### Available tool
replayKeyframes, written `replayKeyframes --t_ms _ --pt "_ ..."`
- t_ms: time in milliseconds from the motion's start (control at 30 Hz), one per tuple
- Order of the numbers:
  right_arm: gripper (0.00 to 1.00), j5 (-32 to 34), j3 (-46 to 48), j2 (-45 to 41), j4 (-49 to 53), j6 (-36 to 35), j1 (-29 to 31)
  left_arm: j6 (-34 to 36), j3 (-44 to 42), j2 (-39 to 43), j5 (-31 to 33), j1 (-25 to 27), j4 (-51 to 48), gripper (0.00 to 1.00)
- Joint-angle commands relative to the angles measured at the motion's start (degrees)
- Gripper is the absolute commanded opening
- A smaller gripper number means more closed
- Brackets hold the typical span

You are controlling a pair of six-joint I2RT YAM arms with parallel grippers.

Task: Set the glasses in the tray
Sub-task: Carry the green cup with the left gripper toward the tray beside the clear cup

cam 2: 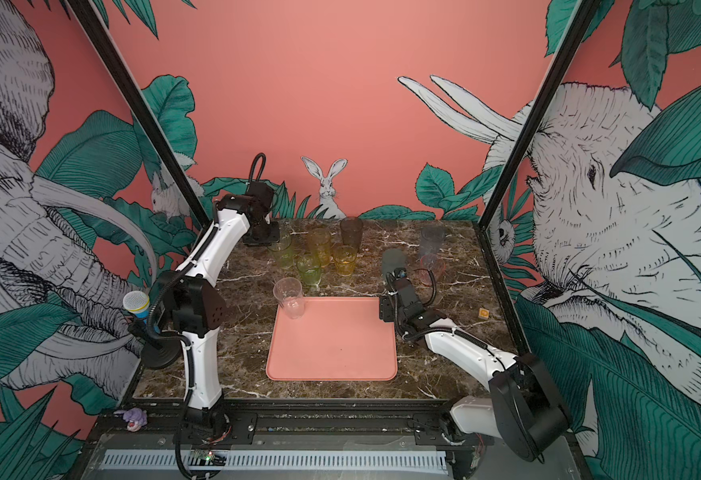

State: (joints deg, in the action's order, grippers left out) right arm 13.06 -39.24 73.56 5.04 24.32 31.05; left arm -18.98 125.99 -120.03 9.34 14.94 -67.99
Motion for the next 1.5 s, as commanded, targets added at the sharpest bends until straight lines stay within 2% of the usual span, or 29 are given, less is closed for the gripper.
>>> replayKeyframes --t_ms 0,333,767,900,1133,1467 --pt "0.74 0.34 -1.01 0.05 -0.62 0.82 -0.26 0.85 -1.09 5.20 1.18 -0.35 -2.23 0.00" --pt "0.74 0.26 -0.92 0.17 -0.81 0.83 -0.28 1.67 -4.96 13.73 2.85 -0.35 -6.47 0.00" --pt "0.74 -0.05 -1.01 0.60 -1.08 0.92 -0.28 1.42 -20.79 30.55 3.07 -0.09 -10.39 0.00" --pt "0.74 -0.02 -1.01 0.80 -1.17 0.99 -0.25 1.91 -24.76 34.85 3.76 1.56 -12.99 0.00" --pt "0.74 0.55 -0.94 0.85 -1.26 0.82 -0.27 -1.66 -33.59 41.85 3.31 6.10 -14.02 0.00" --pt "0.74 1.26 -0.92 0.79 -1.37 0.48 -0.27 -7.76 -46.75 49.11 -1.18 10.71 -9.57 0.00"
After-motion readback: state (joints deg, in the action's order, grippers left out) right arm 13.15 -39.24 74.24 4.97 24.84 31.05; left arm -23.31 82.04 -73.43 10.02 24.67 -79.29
